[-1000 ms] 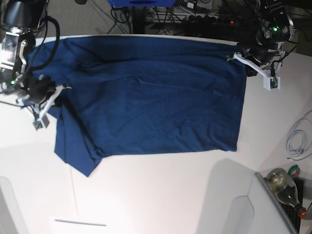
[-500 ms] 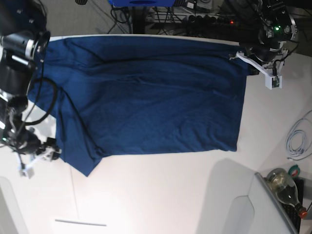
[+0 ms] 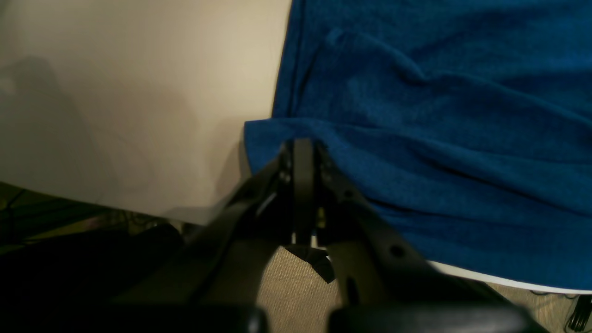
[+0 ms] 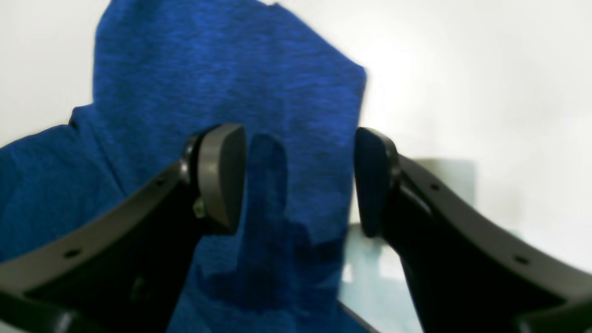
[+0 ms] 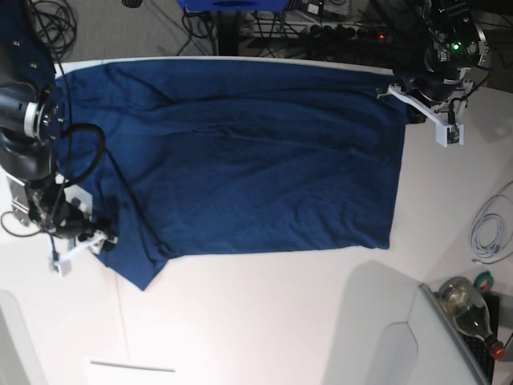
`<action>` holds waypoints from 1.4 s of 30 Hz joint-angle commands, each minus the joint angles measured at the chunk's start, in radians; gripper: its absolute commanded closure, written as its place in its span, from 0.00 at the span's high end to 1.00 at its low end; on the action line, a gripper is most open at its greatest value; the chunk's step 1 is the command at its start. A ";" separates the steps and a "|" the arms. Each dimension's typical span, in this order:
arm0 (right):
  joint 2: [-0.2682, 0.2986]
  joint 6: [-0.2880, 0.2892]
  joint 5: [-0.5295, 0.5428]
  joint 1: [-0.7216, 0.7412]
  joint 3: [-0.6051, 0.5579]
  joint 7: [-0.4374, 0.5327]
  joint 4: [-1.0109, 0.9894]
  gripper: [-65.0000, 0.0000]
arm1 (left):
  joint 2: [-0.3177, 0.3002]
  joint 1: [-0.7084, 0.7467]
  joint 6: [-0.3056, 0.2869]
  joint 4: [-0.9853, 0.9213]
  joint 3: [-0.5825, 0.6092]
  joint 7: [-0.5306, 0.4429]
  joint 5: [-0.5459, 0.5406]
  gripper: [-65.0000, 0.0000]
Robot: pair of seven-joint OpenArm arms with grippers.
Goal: Layout the t-shirt on the table in an organized manner, then fold the t-shirt properly
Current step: 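Pull the grasped hem corner outward to straighten the shirt side, then fold the hem corner inward over the shirt body with the right gripper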
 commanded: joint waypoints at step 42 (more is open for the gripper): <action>-0.123 0.018 -0.002 -0.564 -0.385 -0.381 1.100 0.36 | -0.014 -0.010 -0.002 -0.079 0.019 -0.092 -0.010 0.00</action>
